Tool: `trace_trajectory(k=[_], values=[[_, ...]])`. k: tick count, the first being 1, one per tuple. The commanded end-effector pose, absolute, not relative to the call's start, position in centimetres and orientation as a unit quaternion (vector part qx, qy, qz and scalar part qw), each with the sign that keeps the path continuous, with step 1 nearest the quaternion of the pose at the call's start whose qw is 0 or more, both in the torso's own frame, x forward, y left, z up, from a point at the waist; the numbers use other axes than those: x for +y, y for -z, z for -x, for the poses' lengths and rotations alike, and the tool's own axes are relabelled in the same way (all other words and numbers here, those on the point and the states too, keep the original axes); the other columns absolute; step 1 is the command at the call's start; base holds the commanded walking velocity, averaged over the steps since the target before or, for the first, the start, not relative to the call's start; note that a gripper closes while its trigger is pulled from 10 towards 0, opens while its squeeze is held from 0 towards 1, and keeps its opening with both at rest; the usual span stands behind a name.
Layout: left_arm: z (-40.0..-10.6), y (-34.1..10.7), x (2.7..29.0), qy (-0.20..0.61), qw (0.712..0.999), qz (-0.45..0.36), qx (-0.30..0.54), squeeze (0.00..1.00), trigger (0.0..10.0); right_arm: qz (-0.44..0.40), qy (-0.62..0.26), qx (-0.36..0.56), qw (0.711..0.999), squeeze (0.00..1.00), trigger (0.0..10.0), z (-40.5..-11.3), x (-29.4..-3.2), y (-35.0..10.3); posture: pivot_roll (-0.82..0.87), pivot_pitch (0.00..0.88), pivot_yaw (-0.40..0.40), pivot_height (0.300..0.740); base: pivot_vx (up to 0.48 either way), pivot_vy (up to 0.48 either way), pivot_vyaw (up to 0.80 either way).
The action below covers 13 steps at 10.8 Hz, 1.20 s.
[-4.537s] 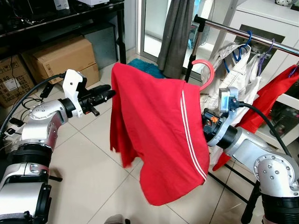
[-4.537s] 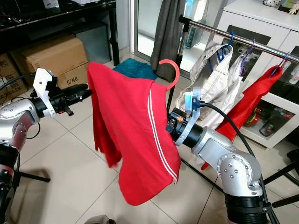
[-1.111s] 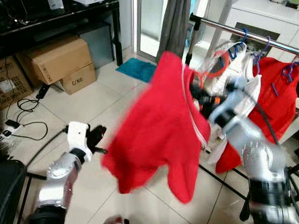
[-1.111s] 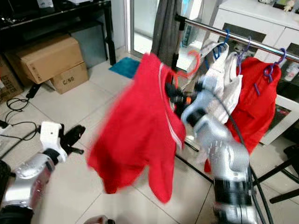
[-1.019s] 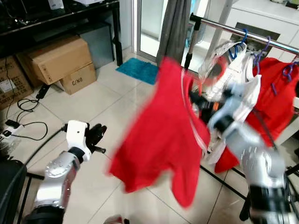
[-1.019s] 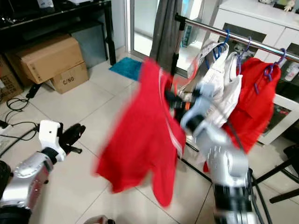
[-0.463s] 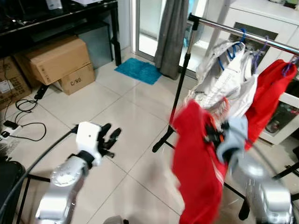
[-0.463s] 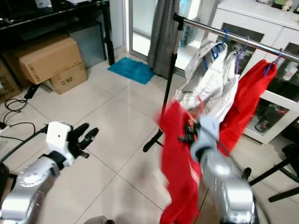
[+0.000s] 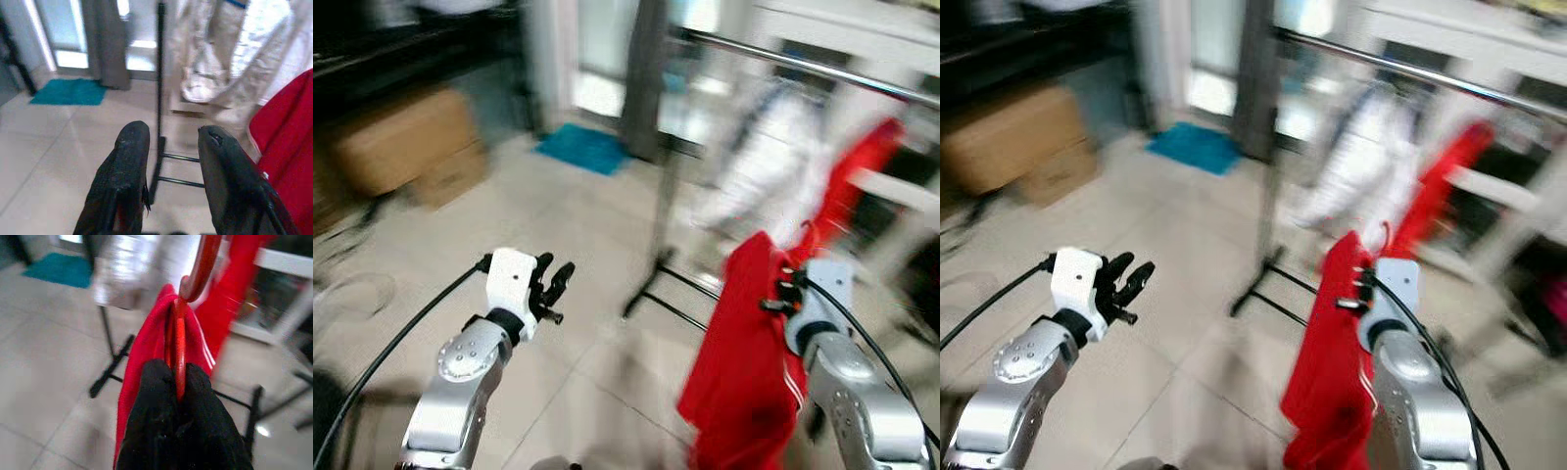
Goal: Hang hanger
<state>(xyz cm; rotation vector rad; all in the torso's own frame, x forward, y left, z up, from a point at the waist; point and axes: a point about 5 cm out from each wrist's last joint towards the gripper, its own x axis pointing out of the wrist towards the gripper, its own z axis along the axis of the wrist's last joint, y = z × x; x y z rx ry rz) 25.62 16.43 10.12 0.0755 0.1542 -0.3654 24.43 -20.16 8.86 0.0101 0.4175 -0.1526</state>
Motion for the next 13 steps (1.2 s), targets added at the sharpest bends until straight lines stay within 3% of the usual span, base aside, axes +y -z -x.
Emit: trace_trajectory(k=[1, 5, 9, 13], values=[[-25.9, -10.2, 16.4, 0.18, 0.98, -0.039, 0.077, 0.0, 10.0, -0.009, 0.097, 0.199, 0.975, 0.0, 10.0, -24.1, -21.0, -9.4, -0.08, 0.0, -0.021, 0.74, 0.0, 0.0, -0.8], [-26.3, -10.6, 15.5, 0.215, 0.972, -0.056, 0.08, 0.0, 10.0, -0.025, 0.156, 0.178, 0.971, 0.0, 10.0, -25.6, -21.9, -10.0, -0.04, 0.0, -0.024, 0.74, 0.302, 0.0, -0.8], [-27.5, -11.7, 14.6, 0.237, 0.968, -0.05, 0.067, 0.0, 10.0, -0.012, 0.162, 0.092, 0.982, 0.0, 10.0, -27.3, -21.3, -12.3, -0.07, 0.0, 0.014, 0.74, 0.353, 0.0, -0.64], [-28.1, -12.3, 15.0, 0.219, 0.973, -0.055, 0.055, 0.0, 10.0, -0.051, -0.008, 0.061, 0.997, 0.0, 10.0, -28.8, -17.6, -13.2, -0.05, 0.0, 0.014, 0.74, 0.359, 0.0, 0.0]])
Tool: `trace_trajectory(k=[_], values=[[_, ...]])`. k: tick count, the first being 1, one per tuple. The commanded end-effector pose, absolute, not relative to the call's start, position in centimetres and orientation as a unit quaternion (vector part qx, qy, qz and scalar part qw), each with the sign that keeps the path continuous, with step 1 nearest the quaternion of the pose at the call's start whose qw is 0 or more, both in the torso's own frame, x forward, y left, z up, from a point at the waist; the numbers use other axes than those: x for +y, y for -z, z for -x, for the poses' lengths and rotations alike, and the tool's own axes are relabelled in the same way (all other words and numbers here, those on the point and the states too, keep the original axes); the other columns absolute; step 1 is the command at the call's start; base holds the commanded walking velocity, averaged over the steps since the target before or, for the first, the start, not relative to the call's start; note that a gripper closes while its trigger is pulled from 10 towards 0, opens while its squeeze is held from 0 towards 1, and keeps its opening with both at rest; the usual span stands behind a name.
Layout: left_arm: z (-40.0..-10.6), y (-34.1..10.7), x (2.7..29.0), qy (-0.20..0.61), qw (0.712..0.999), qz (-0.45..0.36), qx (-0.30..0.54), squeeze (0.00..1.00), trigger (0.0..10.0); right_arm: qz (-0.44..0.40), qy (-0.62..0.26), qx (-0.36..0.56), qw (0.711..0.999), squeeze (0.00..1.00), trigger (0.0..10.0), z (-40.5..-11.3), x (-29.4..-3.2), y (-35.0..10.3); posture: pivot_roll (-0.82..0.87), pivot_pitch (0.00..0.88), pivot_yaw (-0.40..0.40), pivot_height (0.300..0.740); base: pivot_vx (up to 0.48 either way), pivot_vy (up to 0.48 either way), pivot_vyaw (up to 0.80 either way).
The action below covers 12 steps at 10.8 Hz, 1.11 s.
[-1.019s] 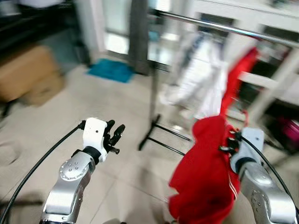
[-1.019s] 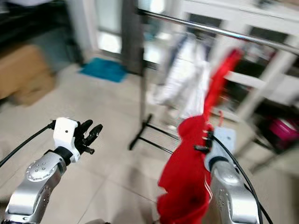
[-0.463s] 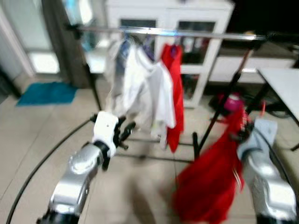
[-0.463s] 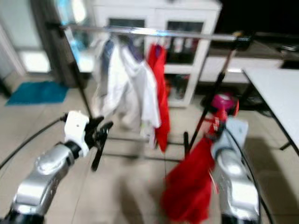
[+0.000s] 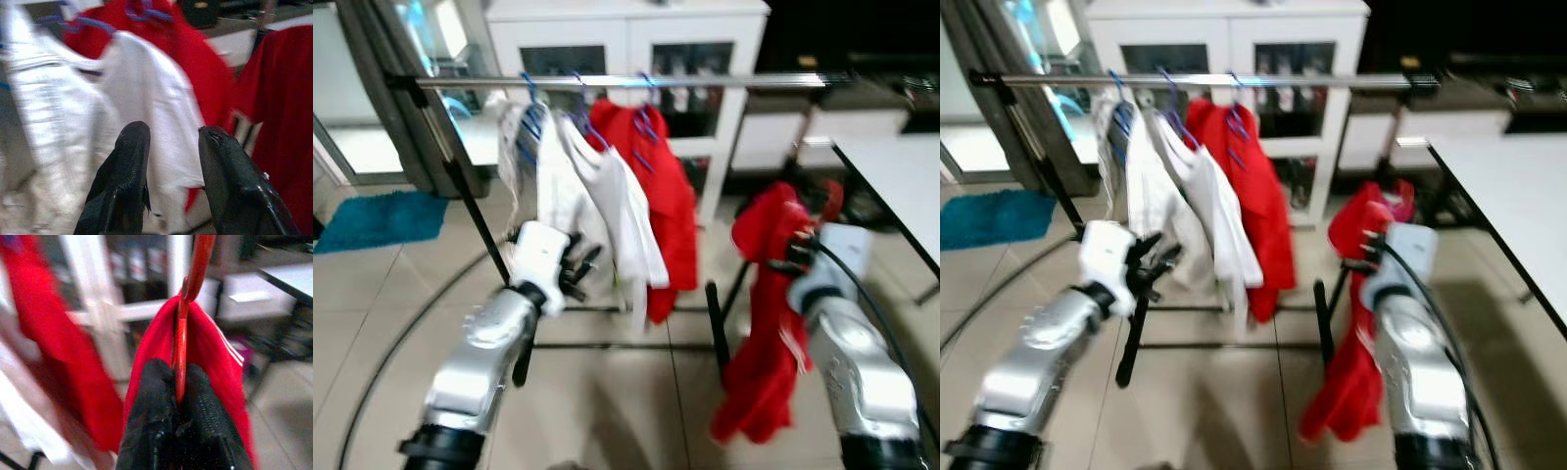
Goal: Hang hanger
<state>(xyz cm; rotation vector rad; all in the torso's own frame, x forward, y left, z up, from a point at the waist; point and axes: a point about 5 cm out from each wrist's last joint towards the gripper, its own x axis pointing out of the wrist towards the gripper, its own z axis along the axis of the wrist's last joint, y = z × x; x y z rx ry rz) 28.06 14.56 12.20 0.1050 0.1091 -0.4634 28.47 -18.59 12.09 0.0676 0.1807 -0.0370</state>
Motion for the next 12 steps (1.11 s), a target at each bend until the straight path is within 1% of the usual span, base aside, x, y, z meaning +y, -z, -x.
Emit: trace_trajectory(k=[1, 3, 4, 8, 11, 12], values=[[-28.1, -12.2, 15.0, 0.222, 0.972, -0.057, 0.056, 0.0, 10.0, -0.011, -0.031, 0.058, 0.998, 0.0, 10.0, -29.1, -17.1, -13.4, -0.06, 0.0, 0.016, 0.74, 0.36, 0.0, 0.0], [-28.2, -12.3, 14.5, 0.236, 0.968, -0.063, 0.053, 0.0, 10.0, -0.01, -0.029, 0.048, 0.998, 0.0, 10.0, -29.5, -17.2, -13.9, -0.06, 0.0, 0.013, 0.74, 0.362, 0.0, 0.8], [-28.0, -12.4, 14.2, 0.247, 0.965, -0.076, 0.051, 0.0, 10.0, -0.029, -0.018, 0.039, 0.999, 0.0, 10.0, -29.6, -17.6, -14.1, -0.06, 0.0, 0.009, 0.74, 0.356, 0.0, 0.0], [-28.0, -13.0, 14.2, 0.265, 0.959, -0.093, 0.045, 0.0, 10.0, -0.001, -0.015, 0.014, 1.0, 0.0, 10.0, -30.8, -17.8, -15.1, -0.04, 0.0, 0.003, 0.74, 0.36, 0.0, 0.0], [-28.1, -13.3, 13.8, 0.282, 0.953, -0.1, 0.044, 0.0, 10.0, -0.014, -0.004, 0.004, 1.0, 0.0, 10.0, -31.6, -18.4, -15.8, -0.04, 0.0, 0.006, 0.74, 0.359, 0.0, 0.0], [-28.0, -13.5, 13.6, 0.297, 0.949, -0.097, 0.039, 0.0, 10.0, -0.009, 0.004, 0.0, 1.0, 0.0, 10.0, -32.1, -18.8, -16.1, -0.04, 0.0, 0.004, 0.74, 0.0, 0.0, 0.0]])
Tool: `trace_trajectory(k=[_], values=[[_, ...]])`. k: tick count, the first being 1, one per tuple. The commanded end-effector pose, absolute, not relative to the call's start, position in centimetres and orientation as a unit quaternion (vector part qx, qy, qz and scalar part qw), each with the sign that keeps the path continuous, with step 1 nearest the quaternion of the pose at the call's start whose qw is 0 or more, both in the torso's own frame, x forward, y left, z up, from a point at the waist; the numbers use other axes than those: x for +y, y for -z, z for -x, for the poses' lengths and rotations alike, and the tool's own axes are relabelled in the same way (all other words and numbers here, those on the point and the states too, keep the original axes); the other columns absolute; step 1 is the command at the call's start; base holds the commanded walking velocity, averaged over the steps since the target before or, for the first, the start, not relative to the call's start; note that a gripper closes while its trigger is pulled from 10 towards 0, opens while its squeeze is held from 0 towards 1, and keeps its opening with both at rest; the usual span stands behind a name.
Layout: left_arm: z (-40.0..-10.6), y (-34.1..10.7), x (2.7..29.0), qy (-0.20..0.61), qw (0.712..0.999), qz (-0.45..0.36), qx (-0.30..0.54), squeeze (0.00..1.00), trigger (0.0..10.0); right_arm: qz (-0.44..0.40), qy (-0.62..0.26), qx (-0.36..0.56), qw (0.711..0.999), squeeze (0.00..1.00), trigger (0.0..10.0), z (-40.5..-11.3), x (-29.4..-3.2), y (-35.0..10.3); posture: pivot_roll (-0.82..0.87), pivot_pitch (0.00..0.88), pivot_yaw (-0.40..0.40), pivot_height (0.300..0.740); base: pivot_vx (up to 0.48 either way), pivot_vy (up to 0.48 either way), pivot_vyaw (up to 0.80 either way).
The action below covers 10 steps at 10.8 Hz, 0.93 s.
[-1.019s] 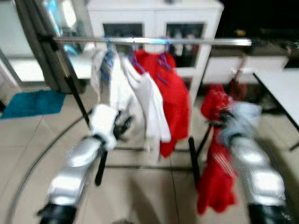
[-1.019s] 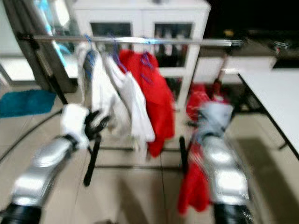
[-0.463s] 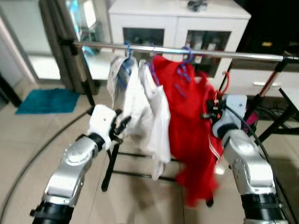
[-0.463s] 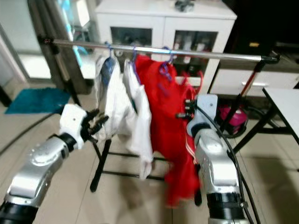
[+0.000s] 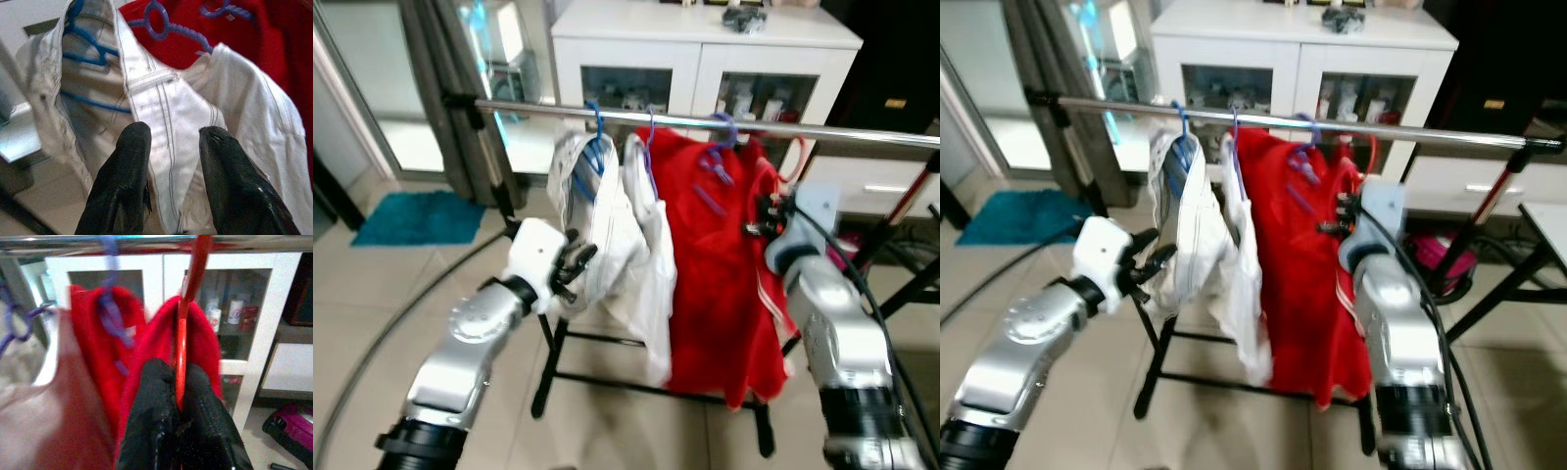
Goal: Hang hanger
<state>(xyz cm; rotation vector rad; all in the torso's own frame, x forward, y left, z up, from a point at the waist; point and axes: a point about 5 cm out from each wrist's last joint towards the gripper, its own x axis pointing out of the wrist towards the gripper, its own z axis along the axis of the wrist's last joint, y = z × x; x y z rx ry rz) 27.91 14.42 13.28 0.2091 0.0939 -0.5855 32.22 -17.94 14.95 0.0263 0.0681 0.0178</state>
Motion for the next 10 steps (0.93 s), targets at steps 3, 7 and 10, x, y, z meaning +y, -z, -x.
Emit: trace_trajectory(k=[3, 7, 10], values=[[-27.0, -15.5, 12.2, 0.425, 0.901, -0.082, 0.022, 0.0, 10.0, -0.009, 0.003, -0.003, 1.0, 0.0, 10.0, -34.7, -19.7, -17.7, -0.03, 0.0, -0.003, 0.74, 0.0, 0.0, 0.0], [-26.2, -15.7, 11.9, 0.495, 0.863, -0.091, 0.046, 0.0, 10.0, 0.011, -0.013, 0.058, 0.998, 0.0, 10.0, -37.7, -21.2, -17.2, -0.02, 0.0, -0.004, 0.74, 0.0, 0.0, 0.0], [-25.7, -15.7, 11.8, 0.517, 0.849, -0.088, 0.061, 0.0, 10.0, 0.02, -0.003, 0.104, 0.994, 0.0, 10.0, -39.3, -22.4, -17.2, -0.01, 0.0, 0.004, 0.74, 0.0, 0.0, 0.0]])
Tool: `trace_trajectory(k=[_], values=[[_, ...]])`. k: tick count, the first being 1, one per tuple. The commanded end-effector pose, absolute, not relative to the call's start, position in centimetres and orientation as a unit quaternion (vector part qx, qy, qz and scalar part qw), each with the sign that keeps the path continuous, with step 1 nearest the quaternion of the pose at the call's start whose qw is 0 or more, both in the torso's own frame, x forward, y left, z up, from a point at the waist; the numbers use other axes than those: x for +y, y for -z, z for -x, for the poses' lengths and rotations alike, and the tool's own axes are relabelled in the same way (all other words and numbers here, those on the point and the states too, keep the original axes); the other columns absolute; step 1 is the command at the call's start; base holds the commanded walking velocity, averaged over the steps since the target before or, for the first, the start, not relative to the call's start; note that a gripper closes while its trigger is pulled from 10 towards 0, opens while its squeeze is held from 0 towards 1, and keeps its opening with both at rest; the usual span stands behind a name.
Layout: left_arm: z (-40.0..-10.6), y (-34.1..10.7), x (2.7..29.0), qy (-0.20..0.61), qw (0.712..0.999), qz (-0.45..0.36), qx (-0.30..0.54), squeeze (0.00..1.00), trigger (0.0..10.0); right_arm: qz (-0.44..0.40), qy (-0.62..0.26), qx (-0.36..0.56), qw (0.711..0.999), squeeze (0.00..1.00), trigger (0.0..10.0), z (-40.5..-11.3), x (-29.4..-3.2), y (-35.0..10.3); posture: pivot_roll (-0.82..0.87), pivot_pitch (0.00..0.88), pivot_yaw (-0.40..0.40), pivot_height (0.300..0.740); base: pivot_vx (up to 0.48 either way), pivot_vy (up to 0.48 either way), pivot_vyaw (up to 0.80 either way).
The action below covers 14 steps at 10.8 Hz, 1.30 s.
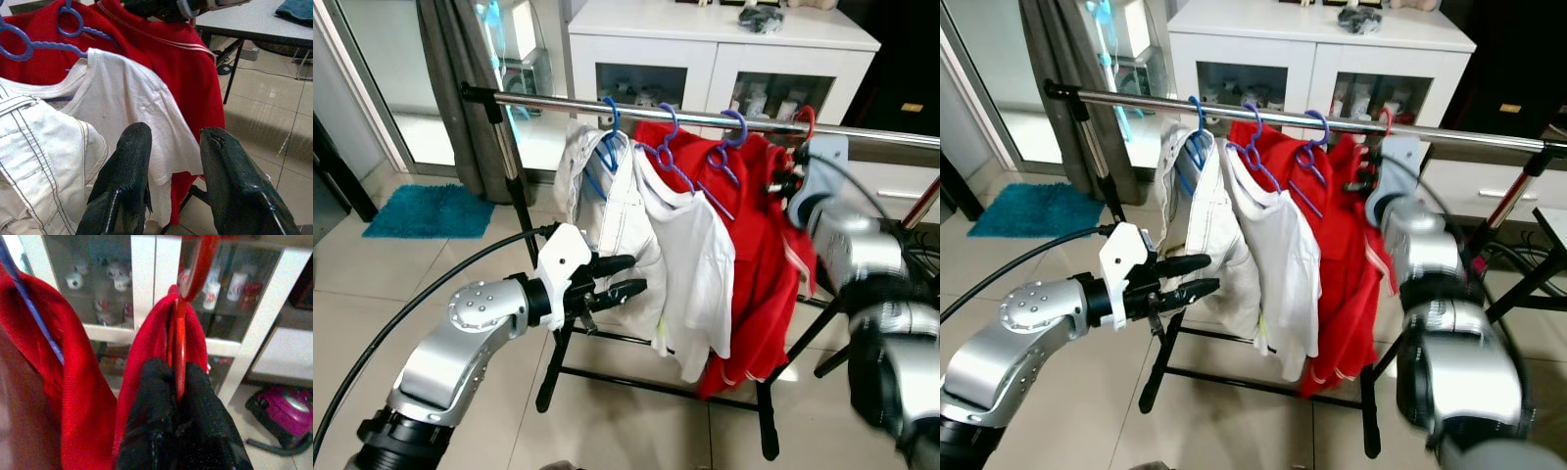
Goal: Hang hanger
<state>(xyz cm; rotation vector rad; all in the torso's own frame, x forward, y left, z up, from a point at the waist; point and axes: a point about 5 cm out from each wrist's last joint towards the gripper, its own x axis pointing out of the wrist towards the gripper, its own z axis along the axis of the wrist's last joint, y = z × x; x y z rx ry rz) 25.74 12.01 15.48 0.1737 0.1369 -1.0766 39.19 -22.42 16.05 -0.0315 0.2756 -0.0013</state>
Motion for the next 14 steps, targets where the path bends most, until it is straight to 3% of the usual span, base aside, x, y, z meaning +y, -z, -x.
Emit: trace_trajectory(k=[1, 6, 7, 9, 11, 13, 14], values=[[-25.6, -15.9, 11.8, 0.522, 0.846, -0.087, 0.064, 0.0, 10.0, 0.024, 0.006, 0.128, 0.991, 0.0, 10.0, -39.6, -22.7, -16.9, -0.01, 0.0, 0.006, 0.74, 0.0, 0.0, 0.0], [-25.1, -16.0, 12.0, 0.531, 0.84, -0.084, 0.077, 0.0, 10.0, 0.02, 0.023, 0.206, 0.978, 0.0, 10.0, -39.0, -22.9, -14.3, 0.0, 0.006, 0.009, 0.74, 0.0, 0.0, 0.0], [-25.2, -16.1, 12.1, 0.526, 0.843, -0.08, 0.073, 0.0, 10.0, 0.014, 0.025, 0.172, 0.985, 1.0, 10.0, -39.2, -23.1, -15.0, 0.0, 0.005, 0.009, 0.74, 0.0, 0.0, 0.0], [-25.7, -16.2, 12.7, 0.488, 0.867, -0.086, 0.055, 0.0, 10.0, -0.013, 0.003, 0.067, 0.998, 1.0, 10.0, -39.5, -23.8, -17.3, -0.01, 0.0, 0.012, 0.74, 0.0, 0.0, 0.0], [-26.2, -16.2, 13.4, 0.433, 0.896, -0.089, 0.042, 0.0, 10.0, -0.042, -0.028, 0.03, 0.998, 1.0, 10.0, -39.1, -23.9, -17.9, -0.02, 0.0, 0.018, 0.74, 0.0, 0.0, 0.0], [-26.4, -16.1, 14.7, 0.336, 0.938, -0.08, 0.025, 0.0, 10.0, -0.08, -0.092, -0.06, 0.991, 1.0, 10.0, -36.2, -23.2, -19.2, -0.02, 0.0, 0.027, 0.74, 0.0, 0.0, 0.0], [-26.4, -16.0, 15.2, 0.306, 0.949, -0.071, 0.024, 0.0, 10.0, -0.064, -0.098, -0.078, 0.99, 0.83, 10.0, -34.3, -22.9, -19.2, -0.02, 0.0, 0.024, 0.74, 0.0, 0.0, 0.0]])
